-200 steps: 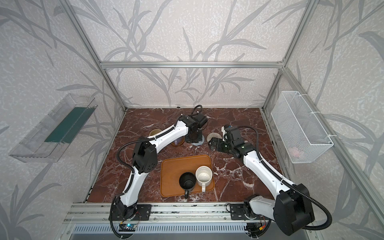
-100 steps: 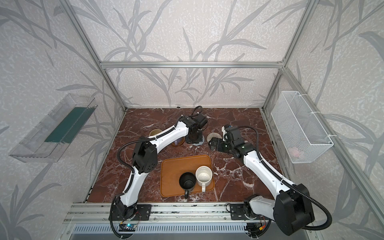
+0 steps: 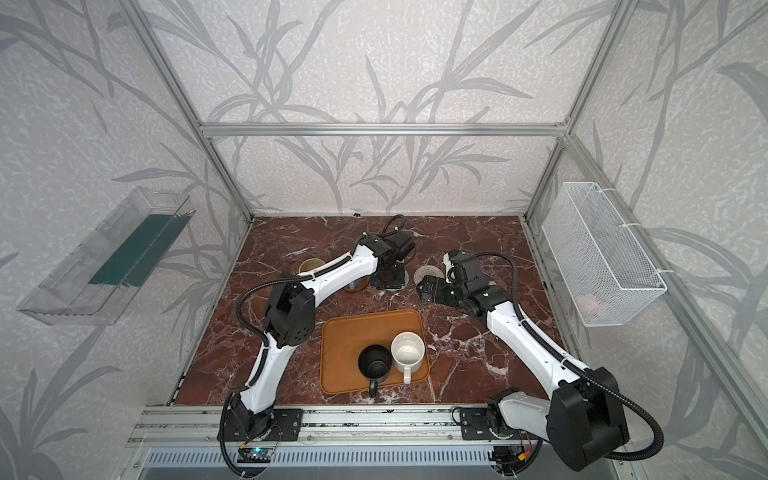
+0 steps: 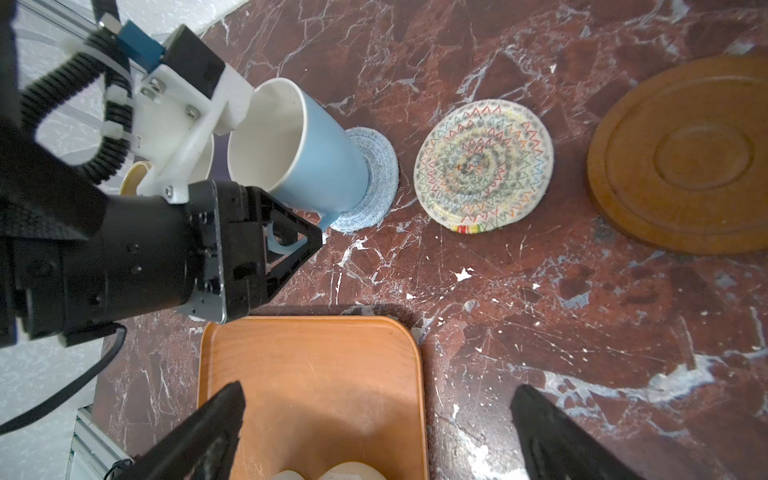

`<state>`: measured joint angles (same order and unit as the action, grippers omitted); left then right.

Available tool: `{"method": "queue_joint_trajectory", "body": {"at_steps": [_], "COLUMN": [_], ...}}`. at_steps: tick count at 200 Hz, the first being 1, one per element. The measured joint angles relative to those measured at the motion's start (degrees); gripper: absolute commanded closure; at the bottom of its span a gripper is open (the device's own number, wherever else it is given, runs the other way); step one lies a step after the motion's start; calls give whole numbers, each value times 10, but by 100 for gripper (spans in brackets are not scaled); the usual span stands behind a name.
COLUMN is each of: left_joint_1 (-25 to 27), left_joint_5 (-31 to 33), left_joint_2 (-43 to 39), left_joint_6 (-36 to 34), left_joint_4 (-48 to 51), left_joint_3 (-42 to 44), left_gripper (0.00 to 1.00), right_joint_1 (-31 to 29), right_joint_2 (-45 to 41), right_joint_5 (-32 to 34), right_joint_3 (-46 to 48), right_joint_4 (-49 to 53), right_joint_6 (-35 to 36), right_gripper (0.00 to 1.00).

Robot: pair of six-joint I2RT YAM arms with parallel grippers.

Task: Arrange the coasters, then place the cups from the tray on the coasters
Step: 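Open the left gripper and release the light blue mug on the coaster, then lift the left gripper away while the right gripper moves over the black mug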

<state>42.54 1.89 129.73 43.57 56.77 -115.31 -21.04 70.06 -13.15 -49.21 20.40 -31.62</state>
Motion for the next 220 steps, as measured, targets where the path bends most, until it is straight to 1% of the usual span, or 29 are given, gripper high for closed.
{"method": "queue_joint_trajectory", "body": {"at_steps": [34,50,53,80,89,93,109,114,125,128,146,177,210,220], "left_joint_1": [0,0,0,0,0,0,0,0,0,0,0,-3,-14,-18], "left_joint_5": [0,0,0,0,0,0,0,0,-2,-2,-8,-38,-85,-98], "left_joint_2": [-1,-3,-4,-26,-38,-45,-78,-90,-118,-126,-175,-263,-348,-369], "left_joint_6": [-1,-2,-3,-3,-2,-2,-1,-3,-4,-2,-5,-12,-16,-20], "left_joint_4": [-3,-3,-3,-3,-4,-4,-7,-9,-13,-15,-24,-62,-107,-113], "left_joint_3": [0,0,0,4,8,10,19,23,33,38,61,127,229,254], "left_gripper": [50,43,41,28,26,22,13,8,4,1,1,1,1,1], "right_joint_1": [0,0,0,0,0,0,-6,-8,-18,-22,-57,-144,-239,-269], "right_joint_2": [0,-1,-2,-6,-6,-6,-9,-11,-20,-22,-43,-77,-93,-93], "right_joint_5": [0,0,-1,-19,-28,-32,-42,-42,-41,-40,-33,13,63,77], "right_joint_3": [0,0,0,-1,-4,-6,-15,-17,-26,-28,-48,-87,-98,-99], "right_joint_4": [0,2,4,19,31,38,65,72,96,101,140,201,251,265], "right_joint_6": [0,0,1,11,17,20,36,41,52,55,69,77,59,47], "right_gripper": [1,1,1,1,1,1,1,1,1,1,1,1,0,1]}}
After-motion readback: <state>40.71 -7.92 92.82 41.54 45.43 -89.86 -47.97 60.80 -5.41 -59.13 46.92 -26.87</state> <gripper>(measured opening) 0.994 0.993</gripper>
